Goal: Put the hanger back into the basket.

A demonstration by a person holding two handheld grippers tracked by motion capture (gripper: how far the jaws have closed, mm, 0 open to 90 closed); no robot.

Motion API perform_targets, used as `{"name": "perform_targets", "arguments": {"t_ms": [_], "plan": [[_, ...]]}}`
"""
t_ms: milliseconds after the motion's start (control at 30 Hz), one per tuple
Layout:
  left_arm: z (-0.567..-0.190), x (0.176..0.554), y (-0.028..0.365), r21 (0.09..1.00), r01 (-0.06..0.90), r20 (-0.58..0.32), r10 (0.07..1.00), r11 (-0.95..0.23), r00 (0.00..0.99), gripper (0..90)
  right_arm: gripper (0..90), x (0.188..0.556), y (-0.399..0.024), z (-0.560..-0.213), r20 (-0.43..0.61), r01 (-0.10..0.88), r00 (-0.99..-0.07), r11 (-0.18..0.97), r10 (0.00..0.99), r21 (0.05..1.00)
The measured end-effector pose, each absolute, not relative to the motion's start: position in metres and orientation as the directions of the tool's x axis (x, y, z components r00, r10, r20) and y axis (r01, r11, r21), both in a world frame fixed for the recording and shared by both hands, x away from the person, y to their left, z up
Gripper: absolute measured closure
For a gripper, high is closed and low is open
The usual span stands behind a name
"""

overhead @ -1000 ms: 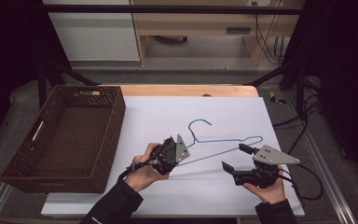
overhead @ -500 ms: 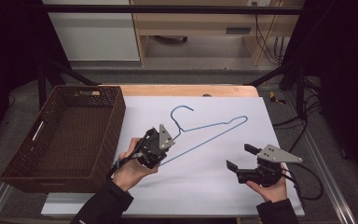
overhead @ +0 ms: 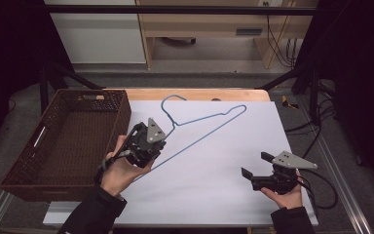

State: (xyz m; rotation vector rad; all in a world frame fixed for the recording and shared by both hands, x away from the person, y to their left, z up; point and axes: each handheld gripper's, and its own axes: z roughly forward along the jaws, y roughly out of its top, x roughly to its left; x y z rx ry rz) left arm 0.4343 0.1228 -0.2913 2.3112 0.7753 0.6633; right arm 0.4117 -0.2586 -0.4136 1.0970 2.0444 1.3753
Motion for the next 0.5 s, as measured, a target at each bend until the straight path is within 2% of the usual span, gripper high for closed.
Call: {"name": "perform_targets", "arguments": {"t_ms": [67,500], "plan": [[-0.284,0.434,0.129,0.68,0.364,0.253,0.67,-0.636,0.698,86.9,3.7,0.412,-0.259,-0.415,0.065,0.372,-0.573,0.189,0.817,0.909],[-0.247,0.433,0.164,0.695,0.367,0.277,0.701,-0.619,0.658,86.9,3.3,0.411,-0.26,-0.415,0.057,0.366,-0.563,0.186,0.825,0.912]]}}
